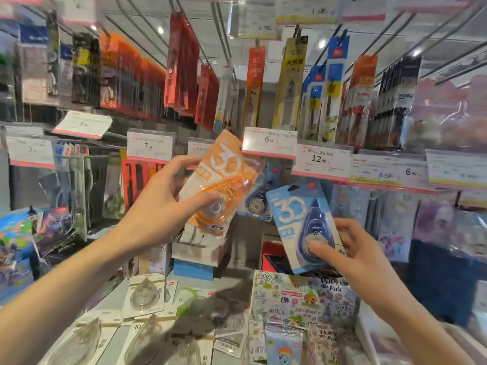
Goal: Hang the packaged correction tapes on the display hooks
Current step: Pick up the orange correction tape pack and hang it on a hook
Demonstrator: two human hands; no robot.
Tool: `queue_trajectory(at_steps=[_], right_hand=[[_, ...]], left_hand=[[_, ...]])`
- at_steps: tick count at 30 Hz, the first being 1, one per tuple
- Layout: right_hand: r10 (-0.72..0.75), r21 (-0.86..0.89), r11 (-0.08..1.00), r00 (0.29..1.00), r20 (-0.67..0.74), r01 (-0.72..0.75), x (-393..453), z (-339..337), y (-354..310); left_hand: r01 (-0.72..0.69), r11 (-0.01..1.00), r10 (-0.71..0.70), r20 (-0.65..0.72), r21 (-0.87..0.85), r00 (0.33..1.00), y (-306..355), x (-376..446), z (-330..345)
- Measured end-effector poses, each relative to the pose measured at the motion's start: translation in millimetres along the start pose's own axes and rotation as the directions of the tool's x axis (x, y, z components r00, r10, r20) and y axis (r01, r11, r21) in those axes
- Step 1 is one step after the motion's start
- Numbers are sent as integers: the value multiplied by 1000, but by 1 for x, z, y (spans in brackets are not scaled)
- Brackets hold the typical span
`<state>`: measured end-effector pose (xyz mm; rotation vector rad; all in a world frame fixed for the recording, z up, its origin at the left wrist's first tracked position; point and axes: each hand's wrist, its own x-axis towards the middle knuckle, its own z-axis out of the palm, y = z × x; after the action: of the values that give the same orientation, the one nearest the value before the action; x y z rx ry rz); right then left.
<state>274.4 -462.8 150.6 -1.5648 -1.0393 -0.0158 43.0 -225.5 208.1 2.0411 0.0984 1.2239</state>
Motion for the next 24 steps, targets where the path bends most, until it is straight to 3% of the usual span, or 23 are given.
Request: queue_trajectory(at_steps=[12,24], right_hand=[[-128,15,992,992,17,128,22,43,-21],[-156,65,985,984,-92,162,27,60,-25]], left_hand=[[-62,997,60,-42,-43,997,3,6,-12],[-30,998,27,-53,-52,998,-1,3,-17]])
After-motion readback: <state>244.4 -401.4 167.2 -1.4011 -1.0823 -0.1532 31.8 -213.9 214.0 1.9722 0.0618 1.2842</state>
